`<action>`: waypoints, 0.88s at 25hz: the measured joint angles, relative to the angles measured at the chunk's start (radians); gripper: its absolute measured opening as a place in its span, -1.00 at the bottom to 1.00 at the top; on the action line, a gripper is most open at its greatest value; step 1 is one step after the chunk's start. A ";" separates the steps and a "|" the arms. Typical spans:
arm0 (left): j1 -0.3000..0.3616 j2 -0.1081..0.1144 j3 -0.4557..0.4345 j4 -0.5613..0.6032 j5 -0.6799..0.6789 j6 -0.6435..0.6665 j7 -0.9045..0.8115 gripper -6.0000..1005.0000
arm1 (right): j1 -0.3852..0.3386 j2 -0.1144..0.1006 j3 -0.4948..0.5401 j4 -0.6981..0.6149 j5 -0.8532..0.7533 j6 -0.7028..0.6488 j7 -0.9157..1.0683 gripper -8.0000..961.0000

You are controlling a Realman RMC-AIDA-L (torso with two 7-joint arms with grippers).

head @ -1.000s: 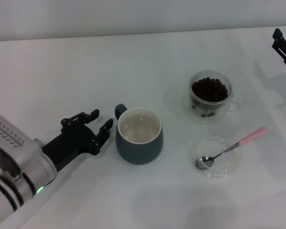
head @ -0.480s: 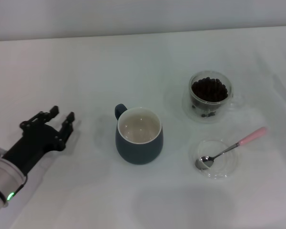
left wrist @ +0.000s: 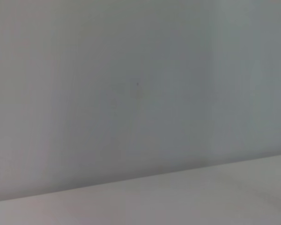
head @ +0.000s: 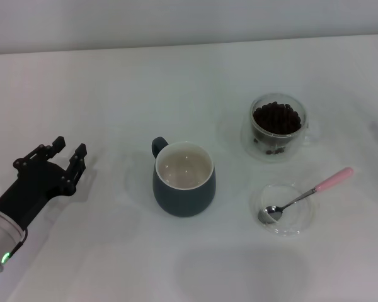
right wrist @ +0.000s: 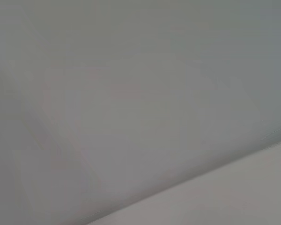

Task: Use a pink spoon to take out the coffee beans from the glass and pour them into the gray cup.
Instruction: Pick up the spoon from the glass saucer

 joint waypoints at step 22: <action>-0.012 0.002 -0.105 0.010 0.004 -0.012 0.000 -0.15 | 0.025 -0.053 -0.018 0.117 -0.294 0.196 0.356 0.70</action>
